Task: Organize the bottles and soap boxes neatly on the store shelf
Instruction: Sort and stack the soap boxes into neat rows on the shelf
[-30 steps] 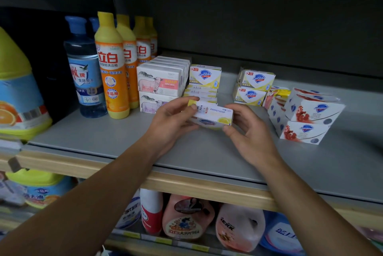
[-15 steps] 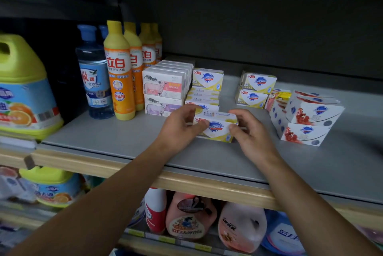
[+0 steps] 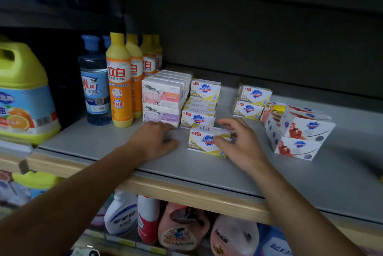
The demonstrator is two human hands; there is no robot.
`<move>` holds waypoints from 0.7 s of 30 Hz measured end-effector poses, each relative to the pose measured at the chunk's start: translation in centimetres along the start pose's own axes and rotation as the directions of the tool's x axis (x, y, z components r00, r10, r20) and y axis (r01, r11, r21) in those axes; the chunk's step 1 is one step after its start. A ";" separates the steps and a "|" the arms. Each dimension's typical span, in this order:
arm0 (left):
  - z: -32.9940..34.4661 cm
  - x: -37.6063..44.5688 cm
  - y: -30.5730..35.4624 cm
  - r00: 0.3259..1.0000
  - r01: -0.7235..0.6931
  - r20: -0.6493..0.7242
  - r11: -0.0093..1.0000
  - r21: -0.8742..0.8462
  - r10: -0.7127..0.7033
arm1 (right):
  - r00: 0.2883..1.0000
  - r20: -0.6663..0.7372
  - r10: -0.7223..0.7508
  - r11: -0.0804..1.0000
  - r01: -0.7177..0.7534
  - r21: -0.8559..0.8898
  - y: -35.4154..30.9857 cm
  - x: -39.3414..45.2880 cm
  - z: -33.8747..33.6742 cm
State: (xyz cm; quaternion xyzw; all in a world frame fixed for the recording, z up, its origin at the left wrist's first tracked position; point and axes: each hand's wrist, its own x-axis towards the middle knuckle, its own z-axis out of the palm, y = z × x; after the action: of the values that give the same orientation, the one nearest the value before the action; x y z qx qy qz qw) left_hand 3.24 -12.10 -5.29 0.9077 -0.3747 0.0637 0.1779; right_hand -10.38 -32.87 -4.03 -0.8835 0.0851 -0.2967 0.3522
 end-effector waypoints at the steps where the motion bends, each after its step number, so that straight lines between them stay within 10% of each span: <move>1: 0.3 -0.1 -0.2 1.000 -0.003 -0.006 1.000 0.022 0.004 | 0.998 0.053 -0.015 0.996 0.019 -0.085 -0.1 0.3 0.0; 5: 0.6 0.0 -0.4 0.999 -0.031 -0.036 0.999 0.038 0.032 | 0.975 0.223 -0.009 0.935 0.087 -0.344 -0.6 1.4 0.2; 21: 1.5 0.9 -1.2 1.000 -0.016 -0.024 0.999 0.037 0.017 | 0.963 -0.108 -0.246 0.869 0.170 -0.466 -0.4 15.1 2.5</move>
State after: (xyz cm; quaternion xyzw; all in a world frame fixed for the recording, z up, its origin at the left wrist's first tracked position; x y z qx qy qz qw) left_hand 4.72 -12.49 -6.78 0.9069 -0.3787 0.0829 0.1653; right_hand 3.30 -36.56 1.87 -0.9177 0.0845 -0.3765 0.0948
